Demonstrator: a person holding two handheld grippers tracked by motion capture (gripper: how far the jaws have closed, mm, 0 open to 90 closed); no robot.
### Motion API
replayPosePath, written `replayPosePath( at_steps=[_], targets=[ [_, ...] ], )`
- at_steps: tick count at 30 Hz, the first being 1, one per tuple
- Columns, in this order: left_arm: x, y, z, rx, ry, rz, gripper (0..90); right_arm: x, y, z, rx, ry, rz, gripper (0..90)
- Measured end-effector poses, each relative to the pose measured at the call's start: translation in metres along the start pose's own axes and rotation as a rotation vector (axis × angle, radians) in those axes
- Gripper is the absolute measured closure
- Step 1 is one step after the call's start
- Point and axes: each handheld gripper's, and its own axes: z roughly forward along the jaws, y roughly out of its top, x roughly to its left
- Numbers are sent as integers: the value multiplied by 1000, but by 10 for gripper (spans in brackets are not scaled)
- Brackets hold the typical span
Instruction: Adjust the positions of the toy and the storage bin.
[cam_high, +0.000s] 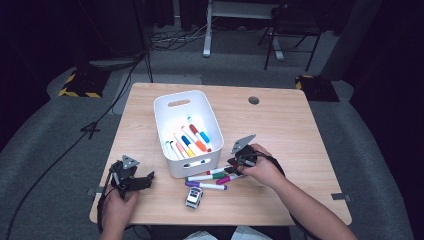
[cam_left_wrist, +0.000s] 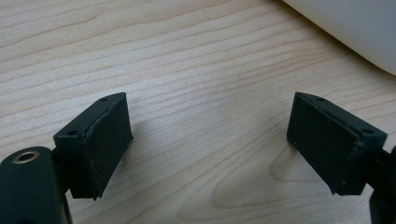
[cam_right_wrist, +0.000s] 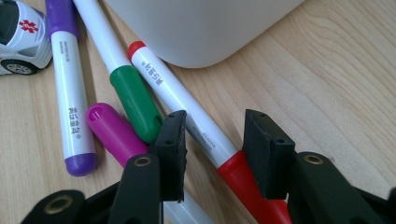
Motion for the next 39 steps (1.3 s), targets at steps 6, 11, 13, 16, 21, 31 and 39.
replayPosePath(
  at_steps=[6, 11, 13, 16, 21, 31, 39],
  targets=[
    [0, 0, 0, 0, 0, 0, 141, 2, -5, -1, 16, 12, -13, 610],
    [0, 0, 0, 0, 0, 0, 141, 1, -13, -7, 32, -2, -24, 624],
    [0, 0, 0, 0, 0, 0, 141, -1, -16, -10, 36, -9, -18, 629],
    [0, 0, 0, 0, 0, 0, 141, -4, -22, -15, 44, -15, -12, 651],
    [0, 0, 0, 0, 0, 0, 141, -12, -33, -25, 64, -42, 9, 669],
    [0, 0, 0, 0, 0, 0, 141, -20, -26, -19, 42, -64, 29, 673],
    [0, 0, 0, 0, 0, 0, 141, -19, -14, -14, 66, -88, 38, 769]
  ],
)
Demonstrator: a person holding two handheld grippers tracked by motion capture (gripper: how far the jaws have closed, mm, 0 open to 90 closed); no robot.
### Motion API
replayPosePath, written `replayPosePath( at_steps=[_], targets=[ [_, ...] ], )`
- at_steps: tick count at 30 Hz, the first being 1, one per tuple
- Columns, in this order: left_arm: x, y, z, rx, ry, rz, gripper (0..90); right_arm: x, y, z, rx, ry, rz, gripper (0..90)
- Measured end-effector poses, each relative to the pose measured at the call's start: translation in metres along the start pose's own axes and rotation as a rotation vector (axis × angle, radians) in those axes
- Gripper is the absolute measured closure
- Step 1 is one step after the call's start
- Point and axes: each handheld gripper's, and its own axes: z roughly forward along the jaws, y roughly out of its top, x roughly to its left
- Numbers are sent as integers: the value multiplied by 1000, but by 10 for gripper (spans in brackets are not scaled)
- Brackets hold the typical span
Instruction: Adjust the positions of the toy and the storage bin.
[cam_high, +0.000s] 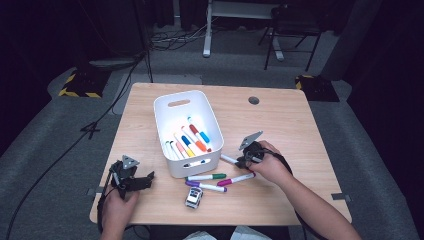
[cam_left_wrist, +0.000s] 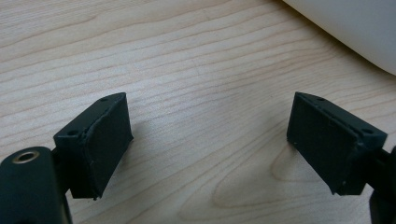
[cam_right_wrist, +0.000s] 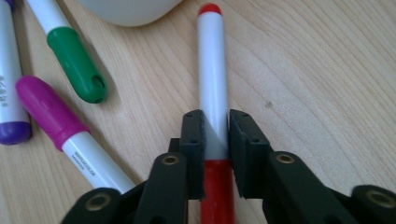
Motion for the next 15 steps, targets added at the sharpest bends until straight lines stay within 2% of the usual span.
replayPosePath(
  at_steps=[1, 2, 3, 4, 9, 15],
  targets=[
    [0, 0, 0, 0, 0, 0, 141, -2, 0, 0, -21, 7, -6, 769],
    [0, 0, 0, 0, 0, 0, 141, -4, 0, -2, -14, 3, 5, 770],
    [0, 0, 0, 0, 0, 0, 141, -4, 0, -2, -30, 13, 16, 770],
    [0, 0, 0, 0, 0, 0, 141, -4, 0, -6, -18, 5, 36, 770],
    [0, 0, 0, 0, 0, 0, 141, -8, 1, -21, -45, 22, 95, 771],
    [0, 0, 0, 0, 0, 0, 141, -9, 7, -45, -105, 13, 93, 771]
  ],
)
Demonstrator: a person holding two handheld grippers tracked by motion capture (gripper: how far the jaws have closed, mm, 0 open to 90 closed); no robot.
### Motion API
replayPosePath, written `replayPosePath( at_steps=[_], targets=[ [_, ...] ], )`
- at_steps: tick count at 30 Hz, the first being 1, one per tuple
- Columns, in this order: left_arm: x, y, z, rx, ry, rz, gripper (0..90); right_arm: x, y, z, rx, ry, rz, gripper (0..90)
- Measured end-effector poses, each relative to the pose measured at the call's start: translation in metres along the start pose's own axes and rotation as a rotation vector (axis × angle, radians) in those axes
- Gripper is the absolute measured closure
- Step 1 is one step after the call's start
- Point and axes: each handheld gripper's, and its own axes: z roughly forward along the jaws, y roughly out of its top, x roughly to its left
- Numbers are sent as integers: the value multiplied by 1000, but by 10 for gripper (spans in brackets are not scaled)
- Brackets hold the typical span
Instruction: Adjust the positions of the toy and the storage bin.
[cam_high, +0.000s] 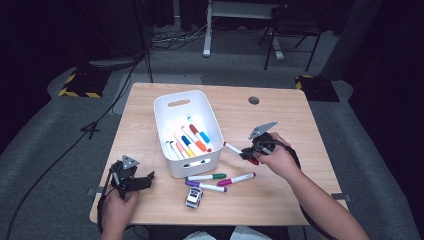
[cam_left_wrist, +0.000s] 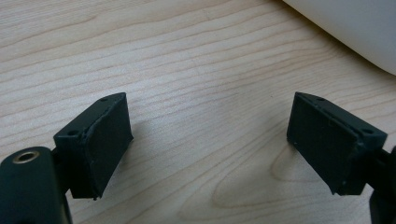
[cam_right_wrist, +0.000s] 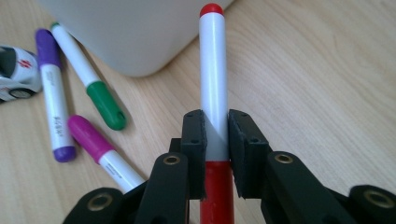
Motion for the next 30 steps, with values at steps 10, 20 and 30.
replayPosePath(
  at_steps=[10, 20, 30],
  targets=[
    [0, 0, 0, 0, 0, 0, 141, 5, 22, -36, -65, -16, -8, 771],
    [-1, 0, 0, -3, 7, -2, 141, 9, 41, -61, -127, -3, -12, 771],
    [-1, -1, 0, -6, 12, -10, 142, 21, 75, -71, -214, 23, -34, 770]
  ],
)
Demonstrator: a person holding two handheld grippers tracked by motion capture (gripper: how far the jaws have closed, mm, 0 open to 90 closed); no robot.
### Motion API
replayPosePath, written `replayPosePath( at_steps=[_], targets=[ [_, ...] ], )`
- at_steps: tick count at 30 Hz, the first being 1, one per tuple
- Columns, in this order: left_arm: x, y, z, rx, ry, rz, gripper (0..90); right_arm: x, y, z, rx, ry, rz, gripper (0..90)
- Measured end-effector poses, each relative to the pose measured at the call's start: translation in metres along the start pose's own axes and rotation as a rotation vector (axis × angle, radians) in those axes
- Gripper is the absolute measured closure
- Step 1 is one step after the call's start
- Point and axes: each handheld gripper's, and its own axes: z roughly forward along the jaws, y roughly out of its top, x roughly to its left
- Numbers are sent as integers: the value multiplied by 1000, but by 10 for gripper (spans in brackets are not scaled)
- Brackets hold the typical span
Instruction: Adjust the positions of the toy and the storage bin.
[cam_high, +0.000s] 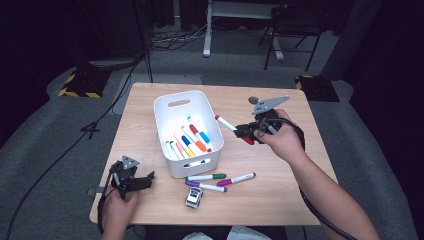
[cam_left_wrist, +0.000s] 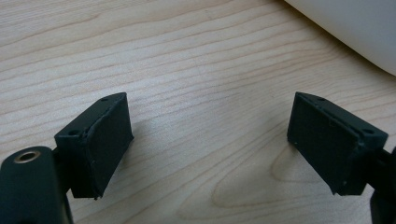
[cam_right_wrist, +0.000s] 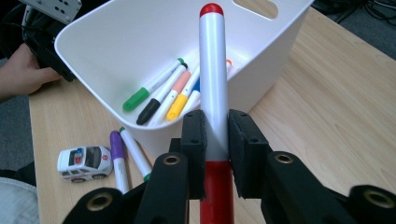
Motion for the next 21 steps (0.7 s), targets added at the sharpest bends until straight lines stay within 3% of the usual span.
replayPosePath(
  at_steps=[12, 21],
  targets=[
    [0, 0, 0, 2, 0, 1, 141, 10, 32, 28, -17, 31, 6, 770],
    [0, 0, 0, 0, 1, 1, 141, 30, 52, 54, -15, 65, -10, 770]
  ],
)
